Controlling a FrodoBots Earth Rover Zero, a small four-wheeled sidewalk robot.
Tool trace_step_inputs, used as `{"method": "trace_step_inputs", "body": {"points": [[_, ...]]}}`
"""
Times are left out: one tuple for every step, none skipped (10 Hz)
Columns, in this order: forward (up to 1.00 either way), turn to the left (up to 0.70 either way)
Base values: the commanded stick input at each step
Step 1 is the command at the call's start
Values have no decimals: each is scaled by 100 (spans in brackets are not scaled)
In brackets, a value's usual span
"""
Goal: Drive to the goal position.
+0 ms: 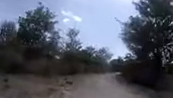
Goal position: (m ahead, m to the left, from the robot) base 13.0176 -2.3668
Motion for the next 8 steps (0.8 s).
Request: {"method": "trace_step_inputs", "body": {"points": [[85,0],[85,0],[85,0],[85,0],[85,0],[85,0],[85,0],[85,0]]}}
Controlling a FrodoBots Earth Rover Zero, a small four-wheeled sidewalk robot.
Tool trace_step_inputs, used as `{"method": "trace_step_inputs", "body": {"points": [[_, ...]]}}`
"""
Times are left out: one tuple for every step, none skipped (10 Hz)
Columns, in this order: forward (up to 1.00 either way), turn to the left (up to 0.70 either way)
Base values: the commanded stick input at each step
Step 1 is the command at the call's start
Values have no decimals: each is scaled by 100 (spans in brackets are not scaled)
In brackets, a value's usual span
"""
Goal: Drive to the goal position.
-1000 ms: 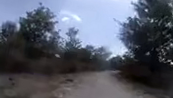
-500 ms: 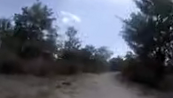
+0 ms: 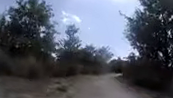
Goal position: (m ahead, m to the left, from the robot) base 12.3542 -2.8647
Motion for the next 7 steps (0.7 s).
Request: {"method": "trace_step_inputs", "body": {"points": [[85,0],[85,0],[85,0],[85,0],[85,0],[85,0],[85,0]]}}
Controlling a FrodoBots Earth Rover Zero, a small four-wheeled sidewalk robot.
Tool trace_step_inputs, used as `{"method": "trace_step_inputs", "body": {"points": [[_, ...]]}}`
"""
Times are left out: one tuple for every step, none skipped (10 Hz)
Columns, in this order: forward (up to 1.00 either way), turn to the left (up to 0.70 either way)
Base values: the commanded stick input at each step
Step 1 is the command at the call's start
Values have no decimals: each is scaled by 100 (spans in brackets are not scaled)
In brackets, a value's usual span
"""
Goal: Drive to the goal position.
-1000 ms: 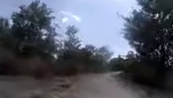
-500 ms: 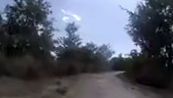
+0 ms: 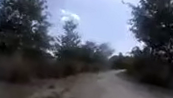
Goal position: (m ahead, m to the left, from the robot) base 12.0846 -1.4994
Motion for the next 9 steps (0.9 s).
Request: {"method": "trace_step_inputs", "body": {"points": [[85,0],[85,0],[85,0],[85,0],[85,0],[85,-31],[85,-34],[85,-34],[85,-34]]}}
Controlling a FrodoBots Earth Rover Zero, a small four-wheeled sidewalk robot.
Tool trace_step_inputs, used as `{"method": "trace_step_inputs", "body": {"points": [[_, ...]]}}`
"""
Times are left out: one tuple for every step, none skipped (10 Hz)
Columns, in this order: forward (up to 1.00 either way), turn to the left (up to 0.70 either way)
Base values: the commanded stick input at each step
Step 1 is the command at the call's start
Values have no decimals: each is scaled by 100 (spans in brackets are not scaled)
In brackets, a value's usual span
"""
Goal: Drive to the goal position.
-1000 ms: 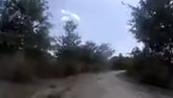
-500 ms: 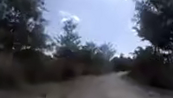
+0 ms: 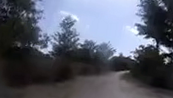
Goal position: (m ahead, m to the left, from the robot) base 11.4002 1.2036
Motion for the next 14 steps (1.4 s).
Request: {"method": "trace_step_inputs", "body": {"points": [[85,-34],[85,-34],[85,-4],[85,0],[85,0],[85,0],[85,0],[85,0],[85,-21],[85,-34],[85,-29],[85,-23],[85,-2],[85,0]]}}
